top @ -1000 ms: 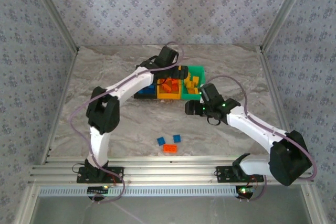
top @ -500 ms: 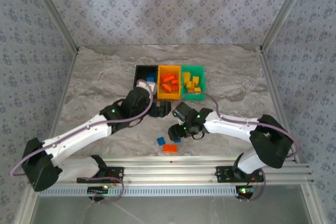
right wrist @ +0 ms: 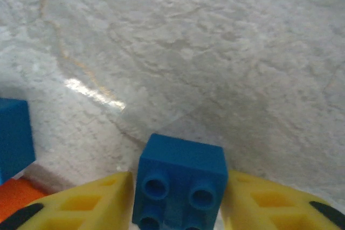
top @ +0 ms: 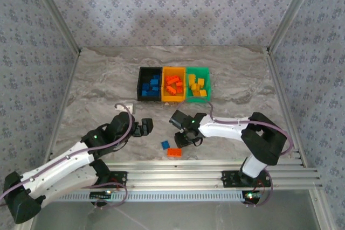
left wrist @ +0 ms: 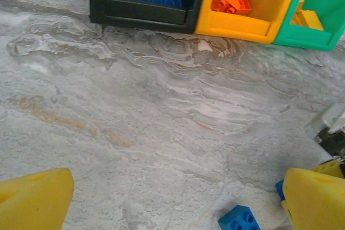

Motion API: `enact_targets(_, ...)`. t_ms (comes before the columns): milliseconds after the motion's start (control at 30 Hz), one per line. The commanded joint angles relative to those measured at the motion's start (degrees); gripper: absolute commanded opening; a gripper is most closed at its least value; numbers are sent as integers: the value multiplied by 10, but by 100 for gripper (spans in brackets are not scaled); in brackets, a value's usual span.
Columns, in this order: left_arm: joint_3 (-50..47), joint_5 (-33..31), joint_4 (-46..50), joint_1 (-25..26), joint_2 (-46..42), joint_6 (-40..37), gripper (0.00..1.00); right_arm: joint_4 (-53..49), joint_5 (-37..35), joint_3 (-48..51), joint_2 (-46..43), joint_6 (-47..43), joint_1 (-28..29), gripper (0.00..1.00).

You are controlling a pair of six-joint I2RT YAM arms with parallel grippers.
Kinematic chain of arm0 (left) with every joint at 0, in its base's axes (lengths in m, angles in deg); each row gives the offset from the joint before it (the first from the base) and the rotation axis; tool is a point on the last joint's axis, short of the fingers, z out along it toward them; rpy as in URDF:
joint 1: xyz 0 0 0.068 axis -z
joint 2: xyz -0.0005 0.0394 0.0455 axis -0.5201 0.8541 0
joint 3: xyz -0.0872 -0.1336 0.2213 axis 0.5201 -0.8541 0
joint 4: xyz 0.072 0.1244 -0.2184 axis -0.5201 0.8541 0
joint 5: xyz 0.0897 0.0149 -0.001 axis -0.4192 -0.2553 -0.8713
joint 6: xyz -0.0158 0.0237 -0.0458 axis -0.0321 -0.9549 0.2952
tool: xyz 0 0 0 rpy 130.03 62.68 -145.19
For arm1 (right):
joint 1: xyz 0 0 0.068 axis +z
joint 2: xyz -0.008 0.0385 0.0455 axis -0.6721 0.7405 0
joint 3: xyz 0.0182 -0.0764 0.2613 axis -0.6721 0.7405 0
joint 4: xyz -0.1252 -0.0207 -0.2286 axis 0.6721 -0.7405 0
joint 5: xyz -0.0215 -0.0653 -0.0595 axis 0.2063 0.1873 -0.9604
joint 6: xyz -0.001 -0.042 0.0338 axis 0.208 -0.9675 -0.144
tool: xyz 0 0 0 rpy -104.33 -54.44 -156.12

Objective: Sort the legos into containers by color

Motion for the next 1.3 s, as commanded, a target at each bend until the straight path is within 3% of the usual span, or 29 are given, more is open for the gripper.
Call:
enact_targets(0, -1, -26, 14, 0, -3, 11, 99, -16, -12, -2, 3, 8, 4, 37)
enact_targets(133, -2, -32, 19, 0, -2, 13, 99, -12, -22, -14, -24, 3, -7, 29)
enact_targets(333, -4, -47, 33, 0, -7, 25, 100, -6, -9, -122, -33, -60, -43, 28)
enact_targets(567, -6, -47, 65, 0, -24, 41, 99, 12, 52, -353, 119, -107, -90, 27)
enact_targets(800, -25, -36, 68, -1, -57, 53, 100, 17, 63, -580, 300, -109, -132, 30)
enact_targets(933, -28, -32, 75, -1, -62, 56, 99, -7, 65, -700, 390, -111, -140, 40)
enact_targets(1067, -28, -28, 78, -1, -64, 56, 100, -25, 76, -782, 437, -104, -148, 69)
enact_targets(1167, -27, -28, 80, -1, -67, 57, 100, -12, 76, -766, 414, -98, -155, 73)
enact_targets(1267, -23, -27, 77, -1, -68, 52, 100, 28, 64, -682, 343, -100, -156, 75)
